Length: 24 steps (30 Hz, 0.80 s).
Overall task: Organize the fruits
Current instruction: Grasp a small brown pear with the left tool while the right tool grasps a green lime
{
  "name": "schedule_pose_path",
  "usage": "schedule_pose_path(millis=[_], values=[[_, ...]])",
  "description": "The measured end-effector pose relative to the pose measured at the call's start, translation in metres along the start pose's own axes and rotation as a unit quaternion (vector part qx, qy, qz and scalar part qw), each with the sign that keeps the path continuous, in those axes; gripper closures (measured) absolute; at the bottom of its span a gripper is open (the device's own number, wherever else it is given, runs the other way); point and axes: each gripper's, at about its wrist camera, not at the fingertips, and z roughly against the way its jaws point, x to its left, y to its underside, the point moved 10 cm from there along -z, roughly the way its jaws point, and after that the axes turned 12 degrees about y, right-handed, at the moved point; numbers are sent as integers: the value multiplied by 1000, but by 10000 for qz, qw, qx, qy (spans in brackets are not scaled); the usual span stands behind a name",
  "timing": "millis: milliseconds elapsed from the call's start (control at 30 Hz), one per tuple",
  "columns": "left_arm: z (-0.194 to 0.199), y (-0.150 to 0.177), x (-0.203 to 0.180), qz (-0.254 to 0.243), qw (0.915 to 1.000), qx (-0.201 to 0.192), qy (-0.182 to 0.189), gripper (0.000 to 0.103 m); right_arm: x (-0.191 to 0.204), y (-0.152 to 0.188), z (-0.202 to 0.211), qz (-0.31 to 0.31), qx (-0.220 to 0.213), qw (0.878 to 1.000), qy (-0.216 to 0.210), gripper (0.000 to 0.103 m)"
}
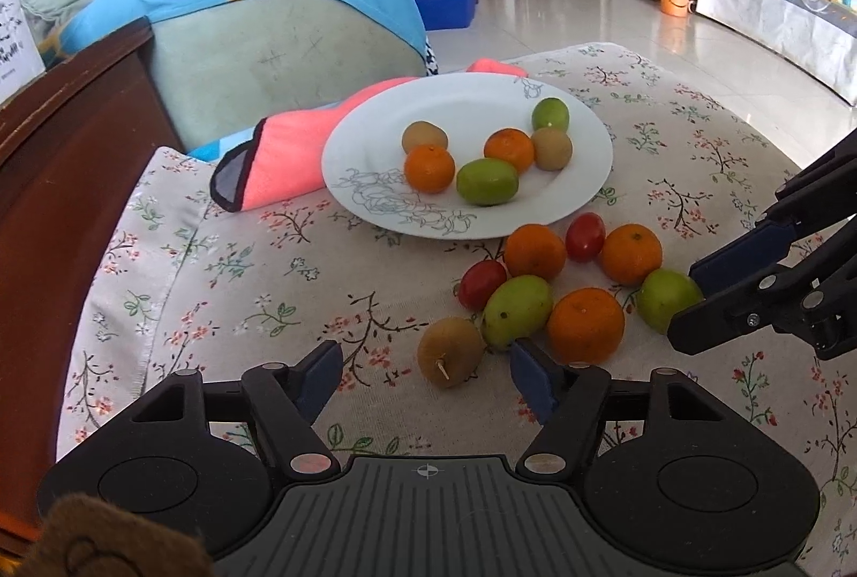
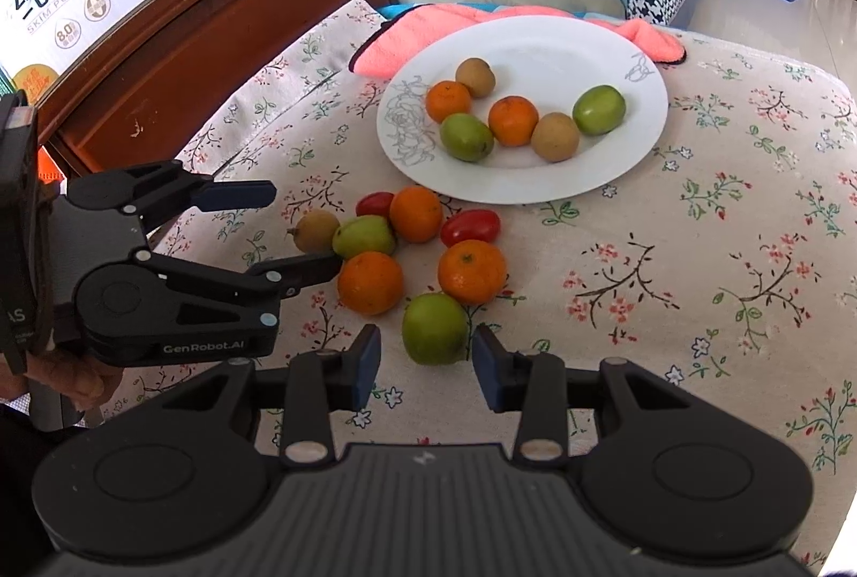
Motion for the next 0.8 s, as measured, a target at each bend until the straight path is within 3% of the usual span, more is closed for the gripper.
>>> schedule_pose_path(millis=[200, 433, 800], values=[[-5, 0, -6, -163, 9994, -17, 311, 37, 1, -1, -3, -18, 28, 10000, -11, 64], [-8, -2, -11, -87, 9975, -57, 693, 59, 1, -1, -6, -27, 65, 10000, 24, 64], [-6, -2, -12, -30, 9987, -44, 514, 66, 2, -4, -12, -95, 99, 9999, 93, 64]])
